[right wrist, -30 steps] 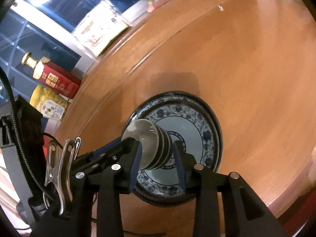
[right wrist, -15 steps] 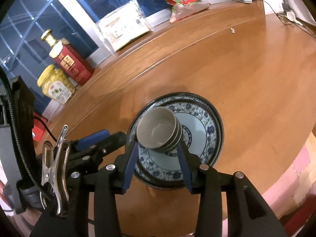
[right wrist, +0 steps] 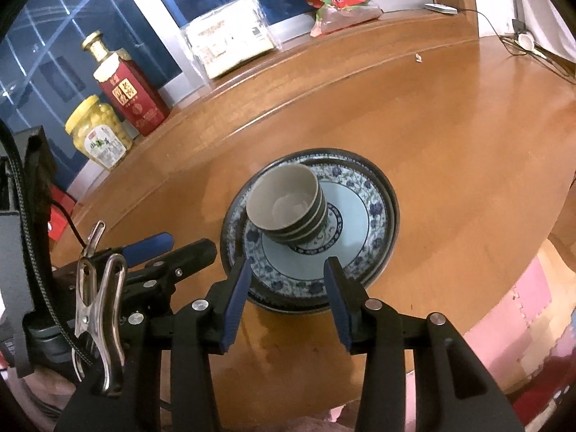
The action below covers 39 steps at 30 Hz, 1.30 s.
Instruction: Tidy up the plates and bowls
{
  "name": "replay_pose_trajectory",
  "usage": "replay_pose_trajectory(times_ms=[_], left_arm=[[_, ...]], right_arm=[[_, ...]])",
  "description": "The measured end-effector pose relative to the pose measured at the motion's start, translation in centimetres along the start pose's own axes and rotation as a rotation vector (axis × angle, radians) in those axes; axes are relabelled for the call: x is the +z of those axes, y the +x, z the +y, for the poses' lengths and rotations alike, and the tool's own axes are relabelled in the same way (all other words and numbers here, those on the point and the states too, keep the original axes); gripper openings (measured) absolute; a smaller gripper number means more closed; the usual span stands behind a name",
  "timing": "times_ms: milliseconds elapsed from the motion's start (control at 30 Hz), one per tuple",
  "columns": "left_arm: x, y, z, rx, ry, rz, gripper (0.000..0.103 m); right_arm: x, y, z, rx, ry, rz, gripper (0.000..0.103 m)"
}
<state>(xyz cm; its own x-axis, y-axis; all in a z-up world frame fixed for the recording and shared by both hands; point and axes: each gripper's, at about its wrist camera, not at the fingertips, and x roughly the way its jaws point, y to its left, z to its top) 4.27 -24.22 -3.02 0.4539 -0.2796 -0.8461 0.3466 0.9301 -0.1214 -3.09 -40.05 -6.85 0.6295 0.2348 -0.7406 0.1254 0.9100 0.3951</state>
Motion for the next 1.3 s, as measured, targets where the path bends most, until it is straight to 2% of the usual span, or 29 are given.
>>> replay_pose_trajectory(times_ms=[833, 1300], left_arm=[[-0.34, 0.55, 0.16, 0.020, 0.003, 0.006, 0.067], [-0.25, 0.41, 0.06, -0.001, 0.015, 0.001, 0.067]], right_arm=[[-0.13, 0.51, -0.11, -0.006, 0.018, 0.022, 0.043], [0.00, 0.44, -0.50, -0.005, 0.034, 0.029, 0.043]])
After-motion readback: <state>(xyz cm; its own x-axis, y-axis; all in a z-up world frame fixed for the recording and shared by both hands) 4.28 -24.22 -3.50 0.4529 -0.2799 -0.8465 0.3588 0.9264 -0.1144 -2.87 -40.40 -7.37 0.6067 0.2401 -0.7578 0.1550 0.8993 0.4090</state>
